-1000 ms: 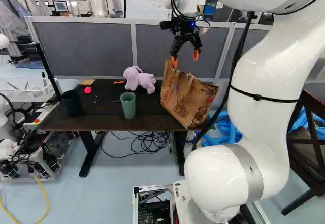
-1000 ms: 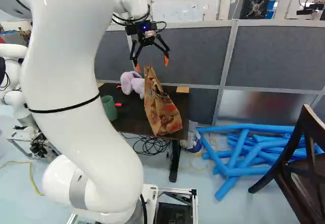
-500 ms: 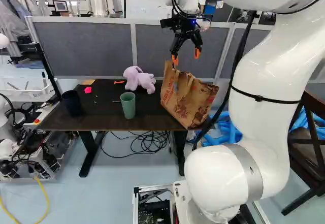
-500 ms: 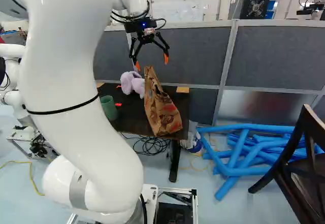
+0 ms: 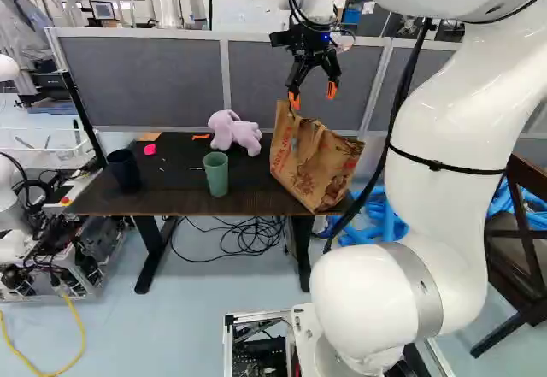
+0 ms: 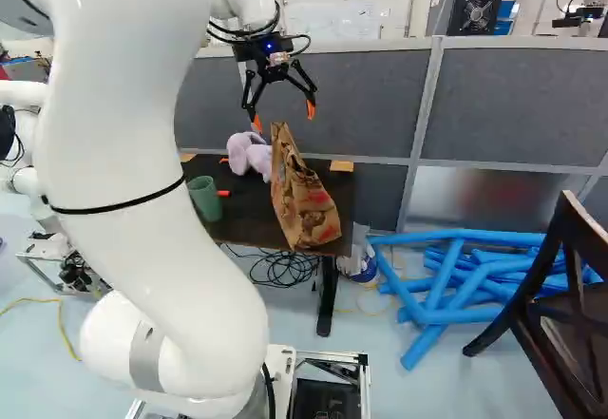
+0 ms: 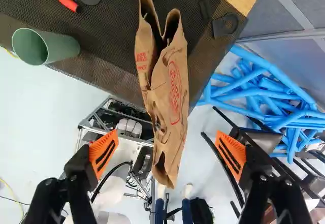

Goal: Pick up the bag on the ground and place it on the table

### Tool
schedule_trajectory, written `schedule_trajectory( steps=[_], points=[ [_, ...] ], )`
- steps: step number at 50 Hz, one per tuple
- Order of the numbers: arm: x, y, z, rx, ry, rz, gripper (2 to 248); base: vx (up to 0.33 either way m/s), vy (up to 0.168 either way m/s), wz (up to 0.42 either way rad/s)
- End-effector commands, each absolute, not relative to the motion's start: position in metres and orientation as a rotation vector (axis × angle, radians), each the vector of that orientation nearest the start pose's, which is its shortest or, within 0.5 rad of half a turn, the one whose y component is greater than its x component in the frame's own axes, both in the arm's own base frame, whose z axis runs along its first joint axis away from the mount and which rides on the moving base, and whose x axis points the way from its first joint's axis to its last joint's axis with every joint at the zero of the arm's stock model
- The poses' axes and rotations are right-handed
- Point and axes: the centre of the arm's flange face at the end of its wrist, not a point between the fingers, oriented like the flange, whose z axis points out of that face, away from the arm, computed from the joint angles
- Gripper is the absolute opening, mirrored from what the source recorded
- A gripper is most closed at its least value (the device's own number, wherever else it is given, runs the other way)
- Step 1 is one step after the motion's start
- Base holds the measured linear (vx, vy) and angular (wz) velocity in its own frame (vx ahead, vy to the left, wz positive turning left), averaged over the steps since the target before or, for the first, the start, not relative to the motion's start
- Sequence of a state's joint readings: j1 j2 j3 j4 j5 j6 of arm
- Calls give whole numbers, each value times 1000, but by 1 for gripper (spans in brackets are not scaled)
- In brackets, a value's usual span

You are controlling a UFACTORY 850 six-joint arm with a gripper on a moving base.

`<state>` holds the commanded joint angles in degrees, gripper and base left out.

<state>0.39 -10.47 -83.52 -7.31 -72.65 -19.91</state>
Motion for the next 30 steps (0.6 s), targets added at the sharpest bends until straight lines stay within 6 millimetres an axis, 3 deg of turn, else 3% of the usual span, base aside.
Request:
schedule_trajectory(
  steps=[30],
  points=[
    [523,-7,677,-3200,-635,23,247,-146,-3,2]
  ],
)
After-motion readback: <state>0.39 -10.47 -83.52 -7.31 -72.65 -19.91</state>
